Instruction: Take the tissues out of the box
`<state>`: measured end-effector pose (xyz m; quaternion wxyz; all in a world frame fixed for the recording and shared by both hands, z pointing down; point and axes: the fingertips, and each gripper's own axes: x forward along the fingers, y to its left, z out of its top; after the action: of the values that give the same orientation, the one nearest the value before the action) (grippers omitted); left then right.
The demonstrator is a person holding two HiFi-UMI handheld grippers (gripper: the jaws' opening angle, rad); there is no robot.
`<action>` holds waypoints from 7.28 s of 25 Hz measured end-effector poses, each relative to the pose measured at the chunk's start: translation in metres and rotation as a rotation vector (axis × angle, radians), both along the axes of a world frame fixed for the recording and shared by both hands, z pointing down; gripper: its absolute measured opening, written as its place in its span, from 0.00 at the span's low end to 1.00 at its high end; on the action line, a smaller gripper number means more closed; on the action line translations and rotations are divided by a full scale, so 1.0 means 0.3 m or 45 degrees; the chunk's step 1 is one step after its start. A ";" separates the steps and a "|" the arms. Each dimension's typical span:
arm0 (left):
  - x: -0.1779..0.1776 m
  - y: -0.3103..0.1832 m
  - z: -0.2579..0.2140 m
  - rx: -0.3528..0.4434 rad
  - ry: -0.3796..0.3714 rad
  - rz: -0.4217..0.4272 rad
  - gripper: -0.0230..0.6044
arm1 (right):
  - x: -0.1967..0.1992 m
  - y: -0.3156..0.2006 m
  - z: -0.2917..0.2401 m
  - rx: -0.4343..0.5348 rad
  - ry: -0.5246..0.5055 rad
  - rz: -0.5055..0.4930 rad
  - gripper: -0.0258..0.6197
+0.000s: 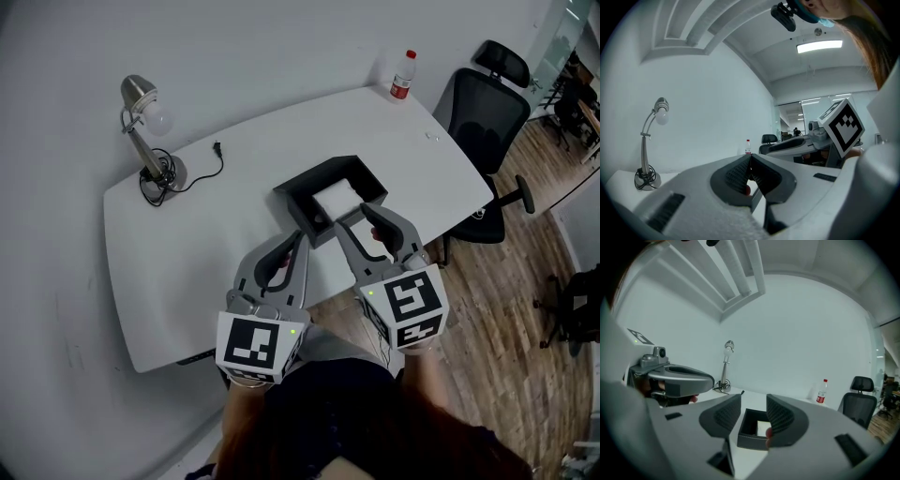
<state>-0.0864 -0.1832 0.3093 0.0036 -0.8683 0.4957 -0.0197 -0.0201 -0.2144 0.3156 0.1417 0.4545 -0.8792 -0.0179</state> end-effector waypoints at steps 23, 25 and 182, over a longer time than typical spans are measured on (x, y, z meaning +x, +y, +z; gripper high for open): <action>-0.013 -0.244 0.033 -0.086 0.015 0.061 0.08 | -0.033 -0.262 0.248 -0.257 0.264 -0.039 0.48; -0.018 -0.265 0.041 -0.075 0.004 0.071 0.08 | -0.033 -0.277 0.276 -0.290 0.294 -0.043 0.49; 0.080 0.292 -0.015 0.035 -0.002 -0.118 0.08 | 0.158 0.217 -0.007 0.136 0.099 0.049 0.48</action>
<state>-0.0625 -0.0956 0.3049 0.0153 -0.8443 0.5355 -0.0138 0.0272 -0.1494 0.3135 0.1515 0.4772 -0.8620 -0.0796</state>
